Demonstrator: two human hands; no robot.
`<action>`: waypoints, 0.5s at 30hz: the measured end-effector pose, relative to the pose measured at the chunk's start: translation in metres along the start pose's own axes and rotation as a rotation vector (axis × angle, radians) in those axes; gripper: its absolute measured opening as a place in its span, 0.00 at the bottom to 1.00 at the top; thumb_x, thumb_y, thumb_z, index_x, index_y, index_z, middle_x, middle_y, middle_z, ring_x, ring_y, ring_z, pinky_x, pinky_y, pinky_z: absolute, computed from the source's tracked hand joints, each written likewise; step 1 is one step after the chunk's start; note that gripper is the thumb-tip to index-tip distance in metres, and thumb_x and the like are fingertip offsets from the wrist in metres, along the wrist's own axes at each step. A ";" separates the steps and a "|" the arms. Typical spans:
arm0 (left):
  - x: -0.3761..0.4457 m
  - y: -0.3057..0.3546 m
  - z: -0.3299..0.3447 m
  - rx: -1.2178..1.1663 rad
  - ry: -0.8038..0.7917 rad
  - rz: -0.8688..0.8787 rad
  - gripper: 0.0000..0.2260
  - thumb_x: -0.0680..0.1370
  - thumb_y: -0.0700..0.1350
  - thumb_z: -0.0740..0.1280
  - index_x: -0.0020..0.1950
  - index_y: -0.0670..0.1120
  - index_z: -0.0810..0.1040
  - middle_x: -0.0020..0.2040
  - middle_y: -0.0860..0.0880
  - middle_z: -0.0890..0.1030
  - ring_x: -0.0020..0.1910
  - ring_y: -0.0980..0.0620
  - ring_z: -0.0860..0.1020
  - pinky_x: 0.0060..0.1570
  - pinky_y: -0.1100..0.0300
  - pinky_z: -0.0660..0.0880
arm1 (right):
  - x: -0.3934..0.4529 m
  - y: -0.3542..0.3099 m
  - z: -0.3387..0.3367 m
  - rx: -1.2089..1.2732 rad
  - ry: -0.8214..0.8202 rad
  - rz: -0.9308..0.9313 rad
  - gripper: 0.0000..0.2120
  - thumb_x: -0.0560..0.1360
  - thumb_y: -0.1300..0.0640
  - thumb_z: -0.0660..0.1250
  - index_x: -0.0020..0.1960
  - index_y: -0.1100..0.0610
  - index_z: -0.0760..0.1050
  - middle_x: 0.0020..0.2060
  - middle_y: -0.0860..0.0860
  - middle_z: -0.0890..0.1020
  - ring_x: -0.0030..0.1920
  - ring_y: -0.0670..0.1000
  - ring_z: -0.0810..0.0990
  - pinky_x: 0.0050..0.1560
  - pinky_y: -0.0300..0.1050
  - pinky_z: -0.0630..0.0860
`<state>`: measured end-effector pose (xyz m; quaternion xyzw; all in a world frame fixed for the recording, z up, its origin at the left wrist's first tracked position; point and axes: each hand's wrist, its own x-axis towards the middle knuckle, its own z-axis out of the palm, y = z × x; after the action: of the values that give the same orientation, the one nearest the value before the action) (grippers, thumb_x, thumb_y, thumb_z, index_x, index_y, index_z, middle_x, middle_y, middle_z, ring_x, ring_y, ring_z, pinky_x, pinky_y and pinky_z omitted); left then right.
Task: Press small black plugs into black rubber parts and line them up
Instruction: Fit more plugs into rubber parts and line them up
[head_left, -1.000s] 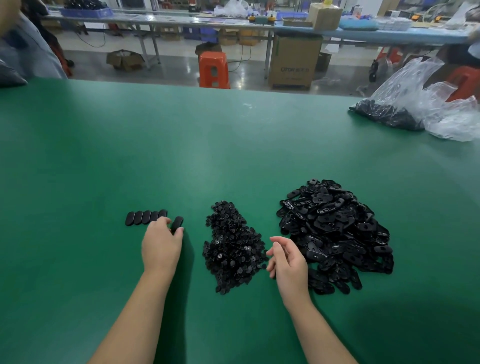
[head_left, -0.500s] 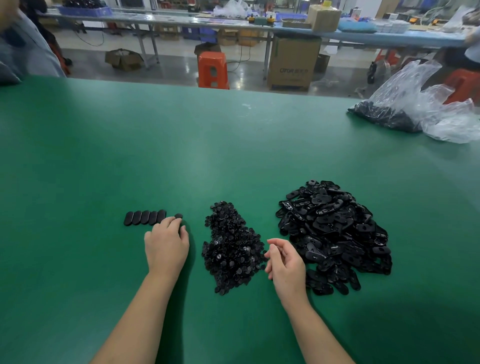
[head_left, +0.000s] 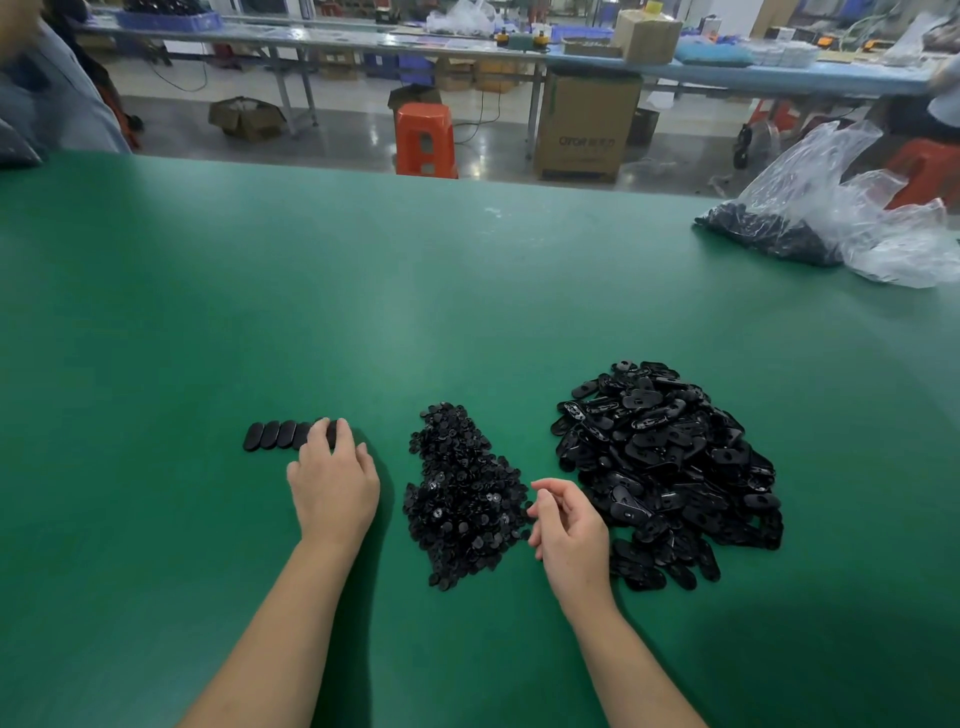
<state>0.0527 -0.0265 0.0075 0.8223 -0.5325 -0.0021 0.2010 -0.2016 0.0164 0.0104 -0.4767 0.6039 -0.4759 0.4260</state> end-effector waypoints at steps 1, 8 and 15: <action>-0.002 0.002 0.000 -0.064 0.007 0.013 0.18 0.82 0.43 0.63 0.70 0.38 0.75 0.68 0.38 0.73 0.58 0.38 0.76 0.55 0.44 0.72 | 0.000 0.000 0.000 -0.002 0.001 0.000 0.08 0.82 0.58 0.63 0.51 0.49 0.80 0.37 0.50 0.83 0.29 0.46 0.77 0.31 0.44 0.76; -0.012 0.022 0.011 -0.275 -0.079 0.008 0.14 0.84 0.47 0.60 0.64 0.47 0.81 0.58 0.49 0.74 0.49 0.47 0.76 0.55 0.55 0.69 | 0.000 0.003 0.002 -0.028 -0.001 0.008 0.09 0.83 0.59 0.63 0.50 0.48 0.79 0.37 0.47 0.83 0.28 0.43 0.75 0.28 0.40 0.72; -0.016 0.013 0.016 -0.360 -0.112 0.024 0.13 0.82 0.46 0.61 0.64 0.51 0.80 0.58 0.54 0.72 0.53 0.49 0.74 0.58 0.60 0.59 | -0.002 0.000 0.002 -0.070 -0.025 0.016 0.10 0.82 0.60 0.63 0.49 0.48 0.78 0.37 0.52 0.82 0.29 0.44 0.76 0.30 0.45 0.74</action>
<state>0.0308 -0.0224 -0.0066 0.7653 -0.5434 -0.1407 0.3152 -0.1997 0.0177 0.0100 -0.4922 0.6187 -0.4452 0.4204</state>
